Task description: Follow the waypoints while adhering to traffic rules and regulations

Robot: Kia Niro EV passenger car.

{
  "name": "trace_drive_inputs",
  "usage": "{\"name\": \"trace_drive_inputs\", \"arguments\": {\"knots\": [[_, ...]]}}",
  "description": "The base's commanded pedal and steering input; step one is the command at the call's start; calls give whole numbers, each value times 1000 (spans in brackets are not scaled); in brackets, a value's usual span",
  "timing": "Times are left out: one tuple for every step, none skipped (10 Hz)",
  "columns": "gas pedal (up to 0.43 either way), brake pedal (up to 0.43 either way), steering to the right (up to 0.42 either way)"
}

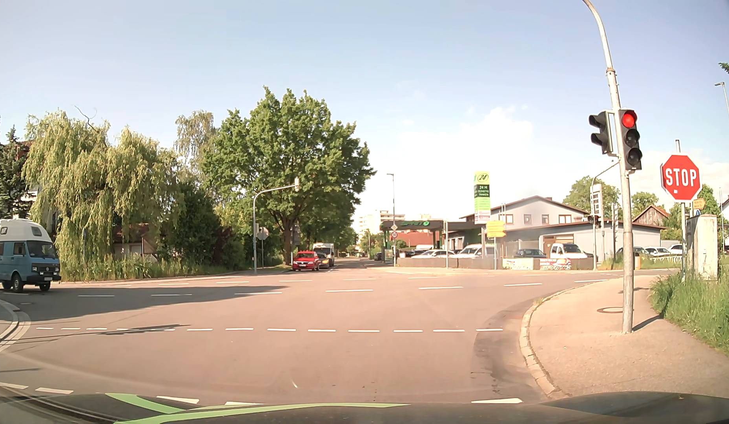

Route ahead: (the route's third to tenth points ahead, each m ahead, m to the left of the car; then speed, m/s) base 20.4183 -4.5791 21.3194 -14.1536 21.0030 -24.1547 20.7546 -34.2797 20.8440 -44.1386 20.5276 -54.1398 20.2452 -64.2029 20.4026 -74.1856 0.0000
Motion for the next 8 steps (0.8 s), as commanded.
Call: {"name": "trace_drive_inputs", "arguments": {"knots": [[0,409,47],[0,409,47],[0,415,47],[0,421,47],[0,421,47],[0,427,47],[0,421,47],[0,421,47]]}}
